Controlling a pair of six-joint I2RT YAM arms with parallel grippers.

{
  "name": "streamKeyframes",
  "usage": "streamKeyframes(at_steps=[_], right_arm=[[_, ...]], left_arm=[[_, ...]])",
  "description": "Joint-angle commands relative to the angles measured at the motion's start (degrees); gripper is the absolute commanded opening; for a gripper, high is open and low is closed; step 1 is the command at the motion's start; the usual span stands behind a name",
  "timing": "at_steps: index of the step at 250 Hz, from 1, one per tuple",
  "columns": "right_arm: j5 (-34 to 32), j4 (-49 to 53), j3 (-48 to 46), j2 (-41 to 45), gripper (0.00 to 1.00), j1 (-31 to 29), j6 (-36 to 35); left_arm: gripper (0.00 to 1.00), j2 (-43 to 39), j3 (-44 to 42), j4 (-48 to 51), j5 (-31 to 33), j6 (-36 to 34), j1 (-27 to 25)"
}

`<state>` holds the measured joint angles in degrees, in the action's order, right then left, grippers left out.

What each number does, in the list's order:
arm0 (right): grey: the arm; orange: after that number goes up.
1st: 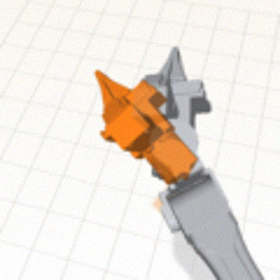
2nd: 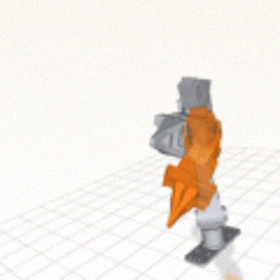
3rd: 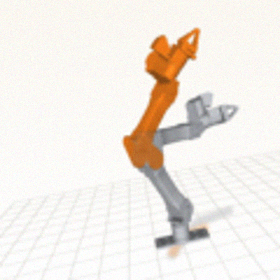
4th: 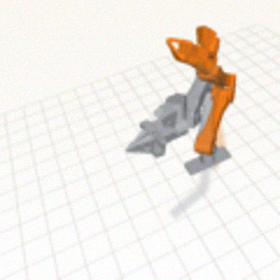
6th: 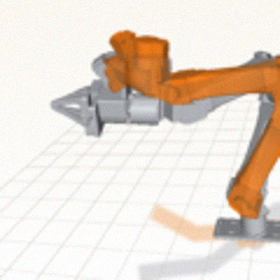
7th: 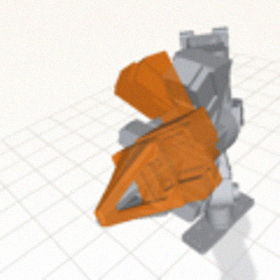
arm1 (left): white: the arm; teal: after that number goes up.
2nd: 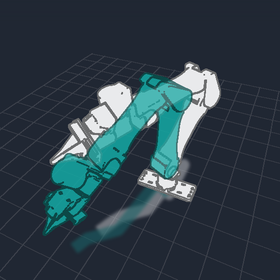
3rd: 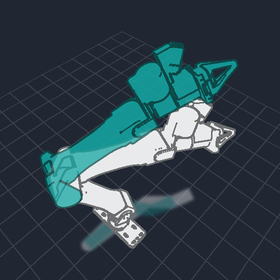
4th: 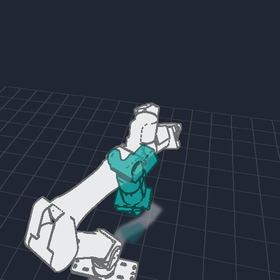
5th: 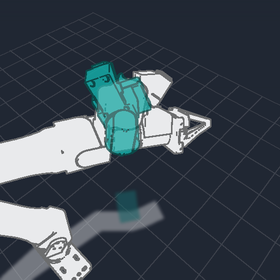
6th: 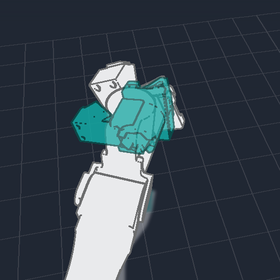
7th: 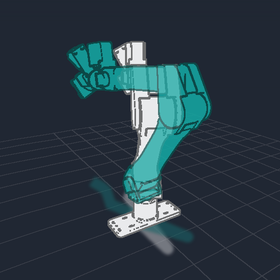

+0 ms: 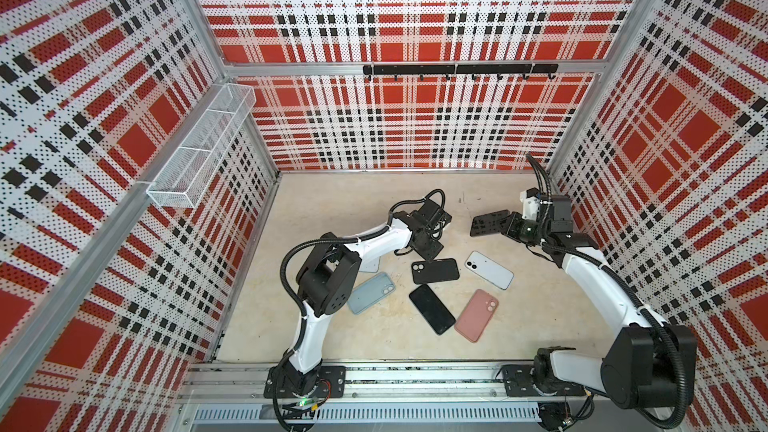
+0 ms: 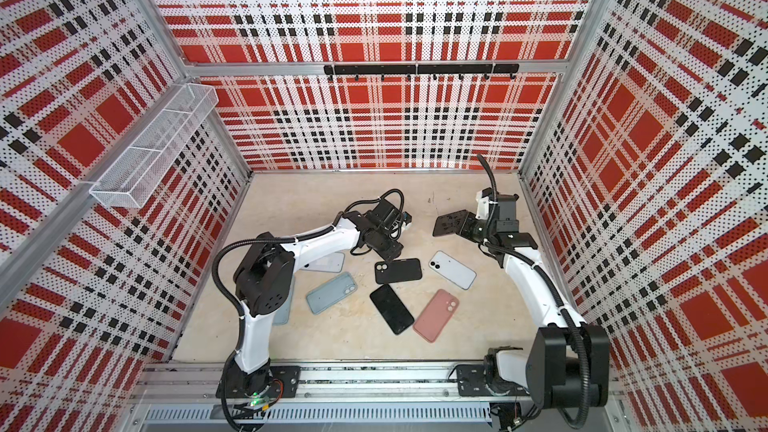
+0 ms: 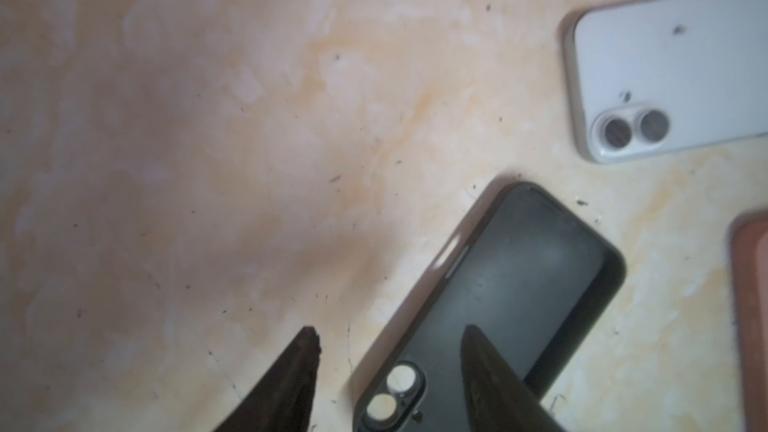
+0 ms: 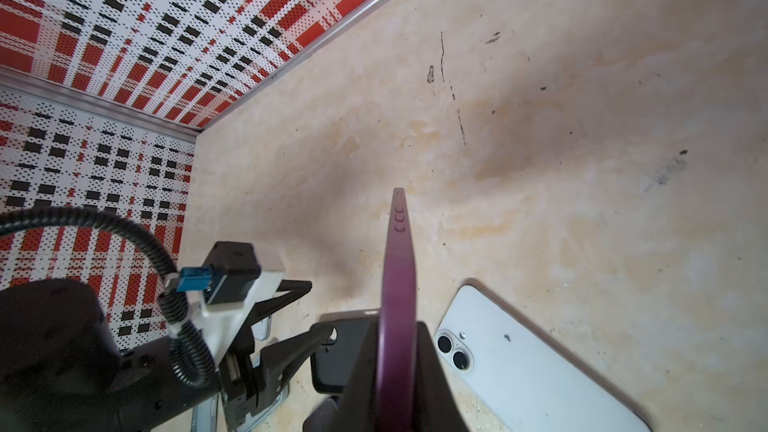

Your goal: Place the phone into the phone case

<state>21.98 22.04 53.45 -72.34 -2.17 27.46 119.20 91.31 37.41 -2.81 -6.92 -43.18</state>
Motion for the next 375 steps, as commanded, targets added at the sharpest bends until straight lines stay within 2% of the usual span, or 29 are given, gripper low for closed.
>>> streamKeyframes(at_steps=[1,50,107,130,155,201,206,239,270,280,300,331,351,375], right_arm=[[0.4,-2.8,-0.3,2.2,0.0,0.0,-0.8],[0.7,-3.8,-0.7,1.4,0.0,0.1,-0.3],[0.4,-4.7,-1.2,1.2,0.0,0.0,0.2],[0.4,-4.6,-1.1,1.1,0.0,0.1,0.2],[0.2,-4.5,-1.1,1.1,0.0,0.1,0.1],[-0.7,-4.4,-1.1,1.1,0.0,0.2,-0.1],[-0.8,-4.5,-1.2,1.1,0.0,0.2,-0.1],[-1.1,-5.2,-1.7,1.0,0.0,0.2,0.1],[-1.1,-6.3,-2.2,0.7,0.0,0.1,0.6],[-1.1,-6.6,-2.4,0.8,0.0,0.2,0.7],[-1.1,-7.1,-2.7,0.6,0.0,0.2,0.8],[-0.9,-7.4,-3.0,0.4,0.0,0.2,1.0],[-0.8,-8.0,-3.5,0.7,0.0,0.2,1.2],[-1.0,-8.2,-4.0,1.1,0.0,0.3,1.1]], left_arm=[[0.55,2.2,3.2,3.4,-3.3,-5.4,-0.2],[0.51,5.3,5.3,6.3,-6.1,-9.1,-0.2],[0.45,8.4,7.1,7.7,-4.0,-10.7,-0.2],[0.39,9.4,7.9,8.0,-2.6,-10.9,-0.1],[0.28,10.5,9.2,8.0,-1.8,-9.6,0.5],[0.03,11.7,11.4,7.3,0.0,-4.9,1.9],[0.0,11.7,11.7,7.0,0.5,-3.7,2.2],[0.0,10.0,13.6,4.3,3.1,6.5,4.4],[0.0,8.3,14.4,3.1,14.3,22.7,6.2],[0.0,7.8,14.1,3.4,16.8,30.1,7.1],[0.0,6.4,11.6,3.2,17.1,43.6,9.0],[0.0,5.3,5.3,-1.1,11.3,63.0,11.4],[0.0,5.1,3.5,-2.8,11.0,70.2,10.5],[0.0,5.1,3.5,-3.3,12.5,73.9,8.2]])
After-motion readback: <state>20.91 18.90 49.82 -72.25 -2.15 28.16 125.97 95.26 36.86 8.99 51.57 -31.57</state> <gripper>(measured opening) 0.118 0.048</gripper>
